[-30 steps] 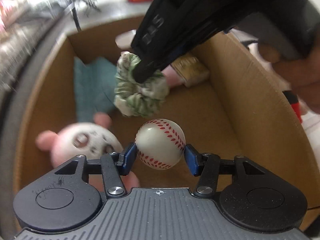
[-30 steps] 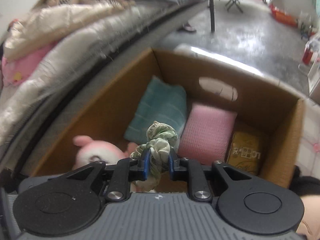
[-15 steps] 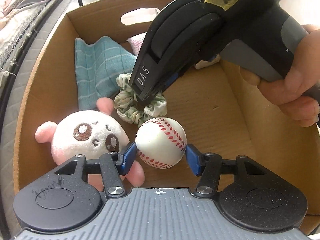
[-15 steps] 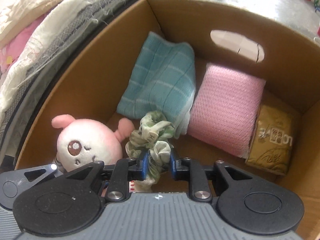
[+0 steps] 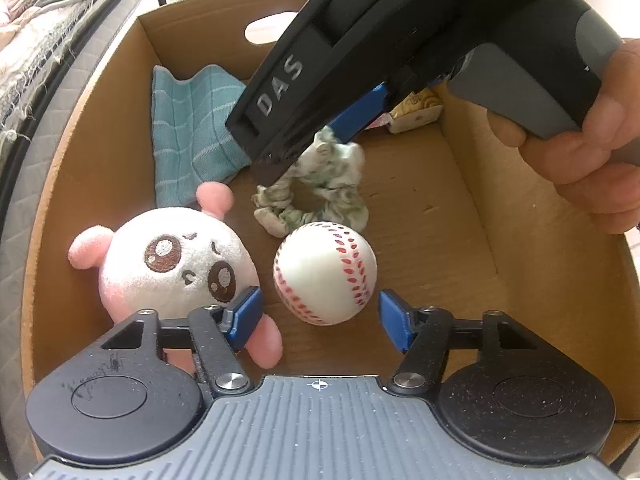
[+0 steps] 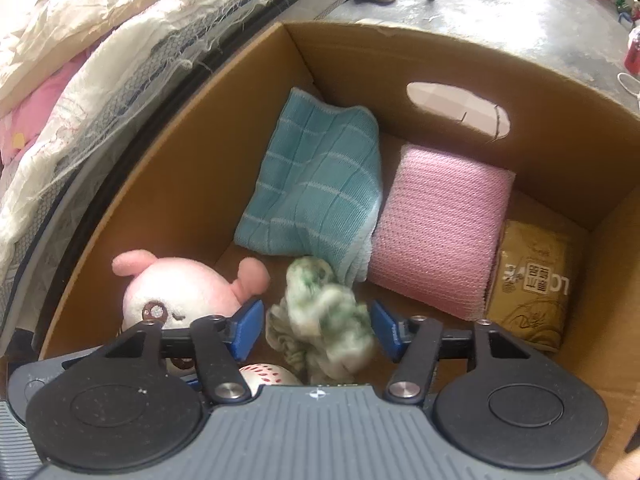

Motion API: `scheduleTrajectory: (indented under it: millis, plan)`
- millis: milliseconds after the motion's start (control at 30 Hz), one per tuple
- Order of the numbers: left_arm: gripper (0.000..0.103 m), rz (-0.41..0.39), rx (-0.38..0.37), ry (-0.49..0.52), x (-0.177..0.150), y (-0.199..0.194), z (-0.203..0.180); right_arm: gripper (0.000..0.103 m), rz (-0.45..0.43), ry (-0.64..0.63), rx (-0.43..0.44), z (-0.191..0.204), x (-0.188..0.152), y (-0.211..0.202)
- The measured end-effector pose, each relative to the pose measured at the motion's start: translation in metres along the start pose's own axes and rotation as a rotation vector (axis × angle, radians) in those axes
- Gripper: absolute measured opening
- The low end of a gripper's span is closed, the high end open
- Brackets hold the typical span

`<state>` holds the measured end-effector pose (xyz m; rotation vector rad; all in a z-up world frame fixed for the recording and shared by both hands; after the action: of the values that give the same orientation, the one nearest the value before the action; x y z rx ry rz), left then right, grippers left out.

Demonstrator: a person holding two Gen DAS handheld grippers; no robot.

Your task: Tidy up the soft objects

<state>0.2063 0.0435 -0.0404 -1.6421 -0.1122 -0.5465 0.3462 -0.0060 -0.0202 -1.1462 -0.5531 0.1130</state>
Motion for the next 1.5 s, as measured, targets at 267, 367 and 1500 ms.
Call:
scheduleTrajectory:
  millis: [267,367,1500]
  plan:
    - [0.069,-0.015,-0.005,0.002,0.000,0.007,0.007,0.066,-0.006,0.009,0.006,-0.003,-0.002,-0.003]
    - [0.069,-0.013,-0.006,0.000,-0.001,0.004,0.006,0.066,0.010,0.016,0.000,-0.002,-0.003,0.003]
    - [0.092,-0.225,0.022,-0.034,-0.009,-0.053,0.010,0.066,-0.489,0.021,0.100,0.005,-0.047,-0.160]
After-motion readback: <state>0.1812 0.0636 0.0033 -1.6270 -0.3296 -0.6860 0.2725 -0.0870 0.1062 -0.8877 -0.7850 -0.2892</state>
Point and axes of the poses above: each gripper's, at about its wrist camera, not at the fingertips, and y roughly the way its jaws point, z to its left, x to its top, the point moved 4 cm from there along y, roughly the way its jaws point, and after that the axes turned 1 degree about -z, right-handed, at the moved point
